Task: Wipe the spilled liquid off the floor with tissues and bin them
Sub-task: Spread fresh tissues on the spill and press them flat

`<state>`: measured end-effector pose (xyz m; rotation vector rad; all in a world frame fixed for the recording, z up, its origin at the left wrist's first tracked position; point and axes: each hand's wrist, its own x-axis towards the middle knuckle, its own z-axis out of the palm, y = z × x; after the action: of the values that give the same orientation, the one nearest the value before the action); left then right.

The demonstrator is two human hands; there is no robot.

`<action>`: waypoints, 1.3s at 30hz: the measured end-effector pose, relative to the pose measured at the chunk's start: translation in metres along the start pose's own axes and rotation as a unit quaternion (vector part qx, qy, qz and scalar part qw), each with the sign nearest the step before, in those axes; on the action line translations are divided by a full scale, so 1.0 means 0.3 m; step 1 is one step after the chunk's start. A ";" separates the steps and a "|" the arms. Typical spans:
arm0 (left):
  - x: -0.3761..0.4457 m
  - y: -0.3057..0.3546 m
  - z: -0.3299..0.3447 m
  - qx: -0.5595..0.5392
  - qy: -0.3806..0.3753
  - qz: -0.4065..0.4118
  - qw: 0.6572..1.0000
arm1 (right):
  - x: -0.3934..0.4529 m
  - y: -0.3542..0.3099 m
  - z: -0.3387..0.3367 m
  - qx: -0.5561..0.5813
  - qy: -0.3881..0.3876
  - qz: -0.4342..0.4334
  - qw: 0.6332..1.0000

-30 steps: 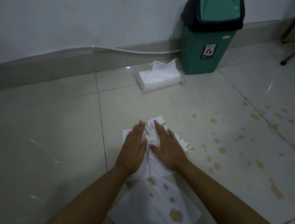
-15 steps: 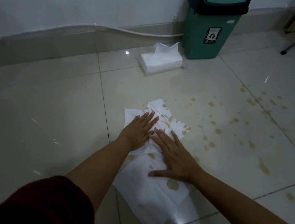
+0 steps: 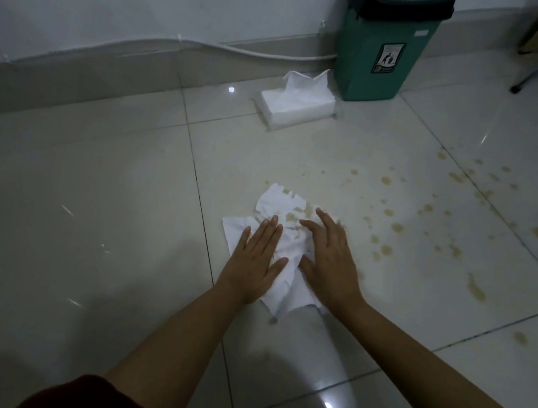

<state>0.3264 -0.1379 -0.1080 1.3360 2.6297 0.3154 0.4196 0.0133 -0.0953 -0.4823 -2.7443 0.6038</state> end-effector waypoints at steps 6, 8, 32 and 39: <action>-0.046 0.031 0.017 0.008 0.011 -0.024 1.000 | -0.079 -0.027 0.042 0.006 -0.115 -0.061 0.991; -0.071 0.049 0.021 0.004 0.009 -0.032 0.999 | -0.086 -0.051 0.032 0.041 -0.120 -0.041 0.991; -0.332 0.319 0.004 0.031 0.032 -0.180 0.983 | -0.333 -0.070 0.008 -0.077 -0.150 -0.107 0.980; -0.156 0.291 0.043 -0.035 0.020 -0.170 0.985 | -0.231 -0.036 0.010 -0.054 -0.123 -0.010 0.991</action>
<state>0.4243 -0.1242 -0.0944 0.8454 2.7873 0.3808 0.4782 -0.0233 -0.1072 -0.4299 -3.0252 0.5448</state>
